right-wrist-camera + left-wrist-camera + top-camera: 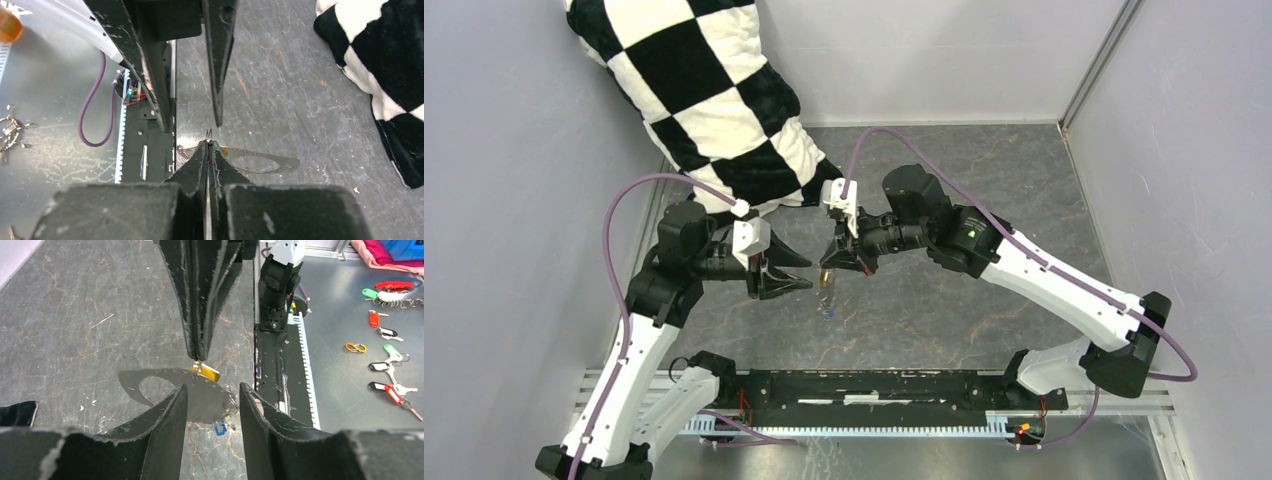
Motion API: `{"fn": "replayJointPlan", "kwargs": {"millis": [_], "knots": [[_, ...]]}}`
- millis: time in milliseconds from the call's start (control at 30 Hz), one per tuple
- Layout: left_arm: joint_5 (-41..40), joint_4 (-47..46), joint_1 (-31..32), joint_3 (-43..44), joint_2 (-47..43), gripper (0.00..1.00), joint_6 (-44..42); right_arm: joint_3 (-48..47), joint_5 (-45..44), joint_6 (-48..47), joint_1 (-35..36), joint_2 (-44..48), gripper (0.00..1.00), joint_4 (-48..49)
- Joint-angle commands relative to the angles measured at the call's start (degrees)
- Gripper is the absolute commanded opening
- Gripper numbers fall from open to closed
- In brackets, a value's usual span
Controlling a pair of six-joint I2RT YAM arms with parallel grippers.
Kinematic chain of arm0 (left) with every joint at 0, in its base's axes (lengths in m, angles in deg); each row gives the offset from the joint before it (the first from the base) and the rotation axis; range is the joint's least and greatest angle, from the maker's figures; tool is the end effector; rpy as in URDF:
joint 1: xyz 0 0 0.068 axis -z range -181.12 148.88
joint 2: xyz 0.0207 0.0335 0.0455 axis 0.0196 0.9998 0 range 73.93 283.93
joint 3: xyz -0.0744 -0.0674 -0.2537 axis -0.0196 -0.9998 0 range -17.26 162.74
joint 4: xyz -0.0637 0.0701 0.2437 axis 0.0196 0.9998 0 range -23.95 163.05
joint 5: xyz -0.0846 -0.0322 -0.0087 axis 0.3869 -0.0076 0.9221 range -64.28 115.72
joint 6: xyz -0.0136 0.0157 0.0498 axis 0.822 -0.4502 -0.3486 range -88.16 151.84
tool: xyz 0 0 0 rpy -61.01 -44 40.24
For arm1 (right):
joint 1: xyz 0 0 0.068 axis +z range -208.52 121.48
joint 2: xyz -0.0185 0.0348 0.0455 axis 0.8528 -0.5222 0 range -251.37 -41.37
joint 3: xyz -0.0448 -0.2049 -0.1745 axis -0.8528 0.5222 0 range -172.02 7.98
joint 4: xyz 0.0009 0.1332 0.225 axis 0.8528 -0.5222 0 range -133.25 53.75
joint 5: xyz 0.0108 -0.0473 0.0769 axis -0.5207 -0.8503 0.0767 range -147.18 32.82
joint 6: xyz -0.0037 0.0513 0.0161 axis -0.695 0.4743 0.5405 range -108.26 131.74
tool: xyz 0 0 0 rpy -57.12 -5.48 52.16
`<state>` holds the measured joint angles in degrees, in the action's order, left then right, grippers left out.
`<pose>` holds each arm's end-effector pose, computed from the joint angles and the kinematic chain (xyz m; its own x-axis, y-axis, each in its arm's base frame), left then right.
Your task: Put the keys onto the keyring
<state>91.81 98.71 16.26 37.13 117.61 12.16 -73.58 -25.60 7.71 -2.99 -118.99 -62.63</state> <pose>0.1246 -0.0731 0.3672 -0.0226 0.1501 -0.9884 0.9961 0.0881 -0.0094 0.1545 0.2580 0.4083 -0.1468 -0.3197 -0.9361 -0.9891 0.0608 0.1344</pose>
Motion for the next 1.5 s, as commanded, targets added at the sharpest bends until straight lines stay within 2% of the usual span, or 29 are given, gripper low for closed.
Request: {"fn": "replayJointPlan", "kwargs": {"millis": [0, 333, 567, 767, 1033, 1367, 1467], "knots": [[-0.3, -1.1, 0.2, 2.7, 2.9, 0.48, -4.4, -7.3, -4.3, -5.1, 1.8, -1.9, 0.00, -7.4], [2.4, -1.3, 0.2, 3.6, 3.3, 0.32, -4.7, -14.9, -7.7, -8.1, 5.1, -6.1, 0.00, -14.7], [4.1, 1.9, 0.2, 4.6, 2.8, 0.30, -6.7, -19.4, -9.1, -9.3, 6.2, -8.7, 0.01, -18.6], [4.2, 3.6, 0.2, 4.8, 3.0, 0.19, -8.5, -20.8, -9.3, -9.3, 6.7, -9.3, 0.00, -19.0], [1.9, 8.6, 0.2, 5.8, 3.8, 0.19, -13.6, -21.6, -9.5, -9.4, 7.4, -10.1, 0.00, -19.4], [3.0, 8.6, 0.5, 7.0, 4.9, 0.03, -13.2, -23.4, -8.7, -9.2, 8.5, -11.7, 0.00, -19.3], [3.1, 8.8, 0.5, 7.0, 4.7, 0.02, -13.4, -23.2, -9.0, -8.6, 8.5, -11.4, 0.00, -18.3]]}}
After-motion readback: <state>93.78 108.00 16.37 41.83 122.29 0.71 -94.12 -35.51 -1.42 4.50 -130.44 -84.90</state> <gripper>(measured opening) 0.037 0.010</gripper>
